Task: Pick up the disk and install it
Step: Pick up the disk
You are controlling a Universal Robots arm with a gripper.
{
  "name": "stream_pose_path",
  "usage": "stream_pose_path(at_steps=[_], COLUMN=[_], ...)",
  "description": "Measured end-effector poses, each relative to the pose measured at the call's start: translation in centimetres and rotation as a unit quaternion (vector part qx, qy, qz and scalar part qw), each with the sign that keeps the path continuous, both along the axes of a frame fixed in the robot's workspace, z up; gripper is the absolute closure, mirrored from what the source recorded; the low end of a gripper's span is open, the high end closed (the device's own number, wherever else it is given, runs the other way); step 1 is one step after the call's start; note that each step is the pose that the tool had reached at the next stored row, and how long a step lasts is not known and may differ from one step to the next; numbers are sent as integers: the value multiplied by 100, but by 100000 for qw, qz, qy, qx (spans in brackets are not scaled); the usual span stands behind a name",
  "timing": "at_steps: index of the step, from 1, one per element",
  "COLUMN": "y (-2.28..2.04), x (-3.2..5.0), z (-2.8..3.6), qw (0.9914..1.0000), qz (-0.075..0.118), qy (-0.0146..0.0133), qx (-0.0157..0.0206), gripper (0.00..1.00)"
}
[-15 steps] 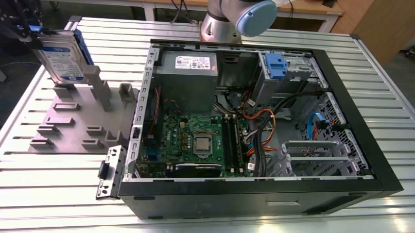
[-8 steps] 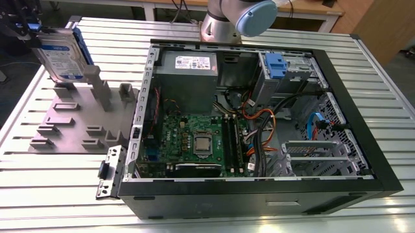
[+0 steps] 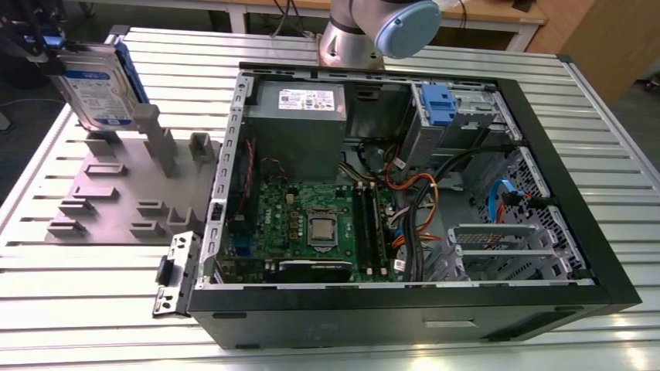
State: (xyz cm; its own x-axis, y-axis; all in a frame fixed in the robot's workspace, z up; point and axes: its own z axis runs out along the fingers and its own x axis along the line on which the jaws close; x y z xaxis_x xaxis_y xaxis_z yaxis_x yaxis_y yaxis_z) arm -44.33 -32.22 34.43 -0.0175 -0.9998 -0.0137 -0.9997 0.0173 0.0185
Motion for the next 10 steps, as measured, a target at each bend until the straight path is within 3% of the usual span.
stream_pose_path(at_steps=[10], y=[0], x=[0], z=[34], qw=[100000], qz=[-2], qy=[-24], qx=[9], gripper=[64])
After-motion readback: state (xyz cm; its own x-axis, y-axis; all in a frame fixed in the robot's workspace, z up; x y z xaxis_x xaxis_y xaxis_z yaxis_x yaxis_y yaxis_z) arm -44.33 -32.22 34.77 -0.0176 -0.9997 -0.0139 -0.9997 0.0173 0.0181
